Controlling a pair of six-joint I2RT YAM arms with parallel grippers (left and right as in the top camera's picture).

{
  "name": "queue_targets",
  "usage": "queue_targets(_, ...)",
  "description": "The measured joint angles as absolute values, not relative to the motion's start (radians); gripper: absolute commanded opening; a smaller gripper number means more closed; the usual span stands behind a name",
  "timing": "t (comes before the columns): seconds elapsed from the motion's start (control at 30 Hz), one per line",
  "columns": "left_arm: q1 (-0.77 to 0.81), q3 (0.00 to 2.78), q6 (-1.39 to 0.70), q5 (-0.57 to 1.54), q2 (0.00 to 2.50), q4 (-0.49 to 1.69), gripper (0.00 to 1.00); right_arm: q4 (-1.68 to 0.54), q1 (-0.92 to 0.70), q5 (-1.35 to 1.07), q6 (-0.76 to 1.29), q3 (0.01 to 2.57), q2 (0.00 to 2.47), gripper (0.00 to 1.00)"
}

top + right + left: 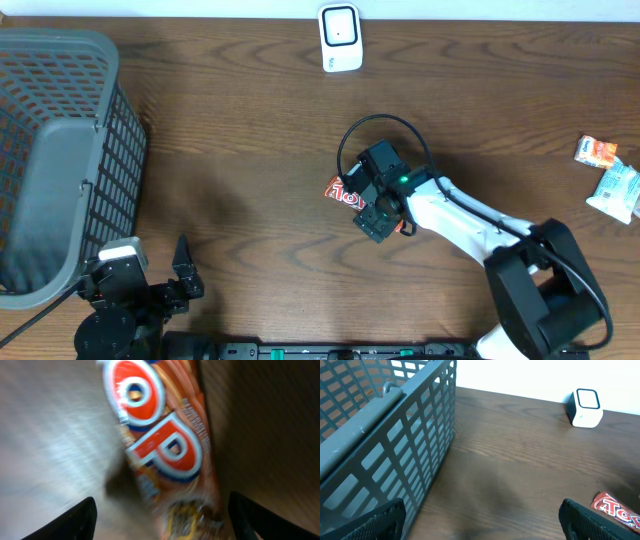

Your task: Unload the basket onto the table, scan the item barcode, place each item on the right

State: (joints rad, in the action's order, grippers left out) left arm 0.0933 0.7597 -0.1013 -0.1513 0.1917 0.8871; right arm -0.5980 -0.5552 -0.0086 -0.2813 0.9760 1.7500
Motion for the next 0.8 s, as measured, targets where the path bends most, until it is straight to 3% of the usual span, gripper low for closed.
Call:
queue_targets(0.07,0.093,0.76,-0.101,-0.151,0.192,0.887,0.98,-0.572,-0.556,0.019,-0.281,0.976,1.769,0.68)
queue_targets(0.23,0.093,0.76,-0.101,-0.151,0.192,0.888,0.98,-0.533,-0.564,0.054,-0.299,0.991,1.79,0.29)
queue_targets(0.4,0.093,0.76,-0.101,-0.151,0.192,0.887,0.98,-0.522,-0.572,0.086,-0.304,1.027,1.83,0.01)
queue_targets(0.6,0.093,0.76,-0.101,-0.151,0.192,0.887,0.98,-0.58,-0.567,0.049,-0.288,1.063,1.844,0.01)
queue_targets(0.8,0.093,0.759,-0.101,-0.151,0.192,0.887,0.98,-1.058,-0.522,-0.44,-0.327,1.233,1.904,0.01)
